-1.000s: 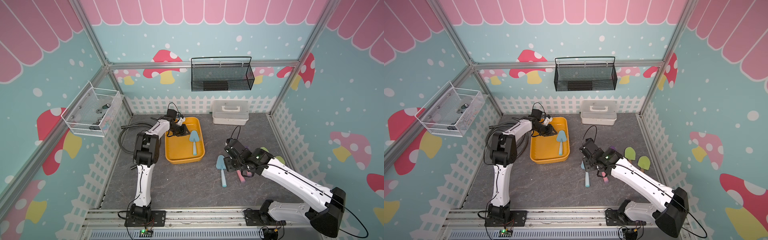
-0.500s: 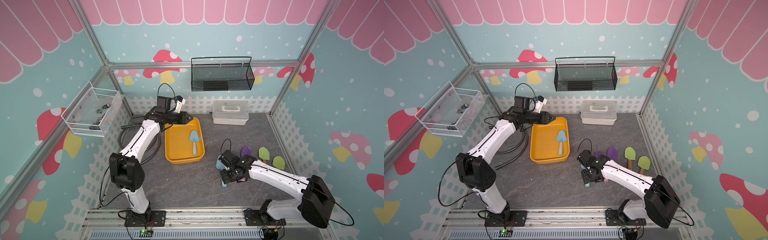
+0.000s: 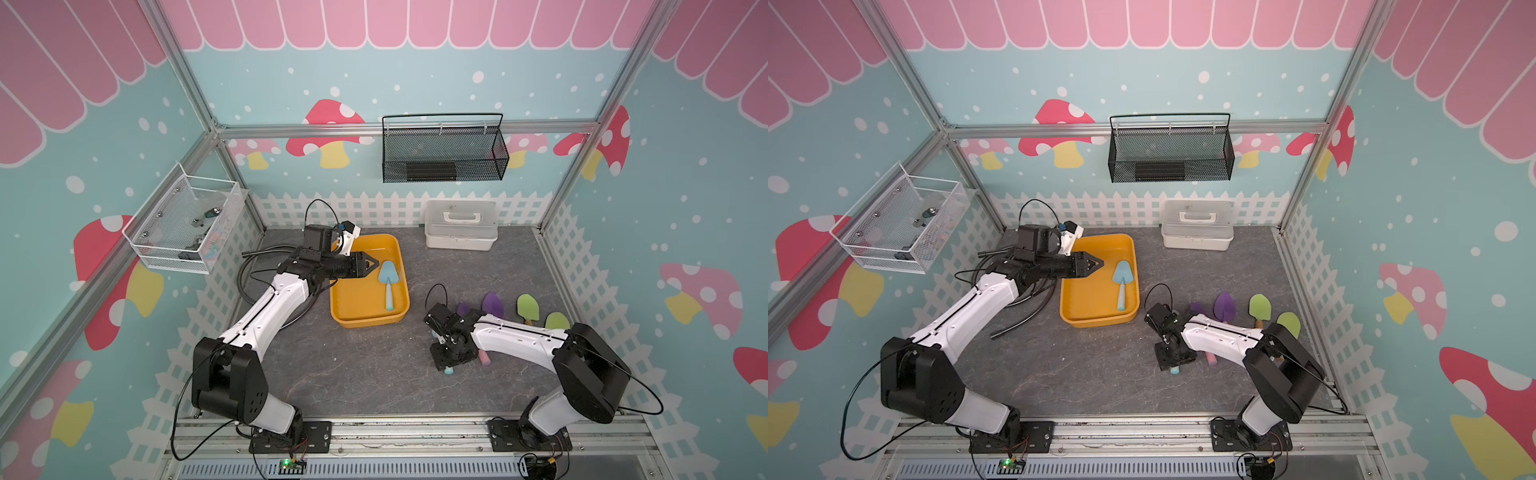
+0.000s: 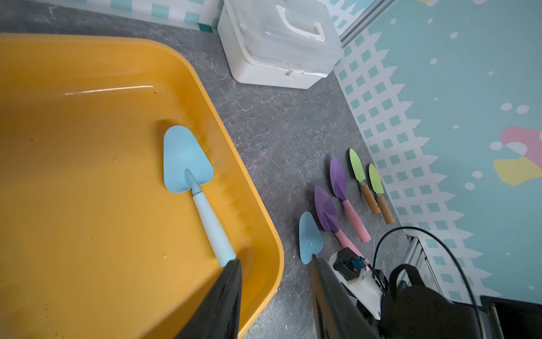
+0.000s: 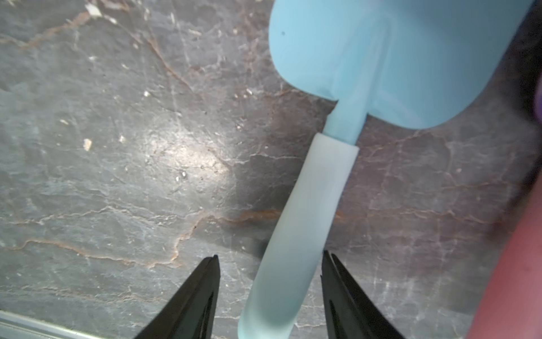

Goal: Put the shovel into the storage box
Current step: Pick up the shovel from the center of the board.

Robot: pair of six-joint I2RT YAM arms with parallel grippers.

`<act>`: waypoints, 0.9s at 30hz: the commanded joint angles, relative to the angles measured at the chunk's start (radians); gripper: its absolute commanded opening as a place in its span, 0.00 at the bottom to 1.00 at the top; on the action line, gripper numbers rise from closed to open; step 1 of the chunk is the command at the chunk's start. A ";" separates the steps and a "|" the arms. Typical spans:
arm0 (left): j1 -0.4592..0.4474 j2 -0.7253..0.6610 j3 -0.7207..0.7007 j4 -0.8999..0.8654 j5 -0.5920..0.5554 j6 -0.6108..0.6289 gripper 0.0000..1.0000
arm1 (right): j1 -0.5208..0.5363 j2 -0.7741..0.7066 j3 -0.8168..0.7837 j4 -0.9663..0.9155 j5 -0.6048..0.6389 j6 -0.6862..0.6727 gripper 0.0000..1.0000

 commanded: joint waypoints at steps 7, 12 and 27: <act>0.012 -0.103 -0.060 0.040 0.005 -0.022 0.43 | -0.002 0.031 -0.038 0.023 0.003 0.017 0.41; 0.015 -0.154 -0.081 0.041 -0.006 -0.024 0.44 | -0.002 0.039 -0.050 0.025 0.011 0.018 0.33; 0.019 -0.211 -0.138 0.084 0.034 -0.079 0.57 | -0.001 -0.108 0.044 -0.123 0.068 -0.028 0.09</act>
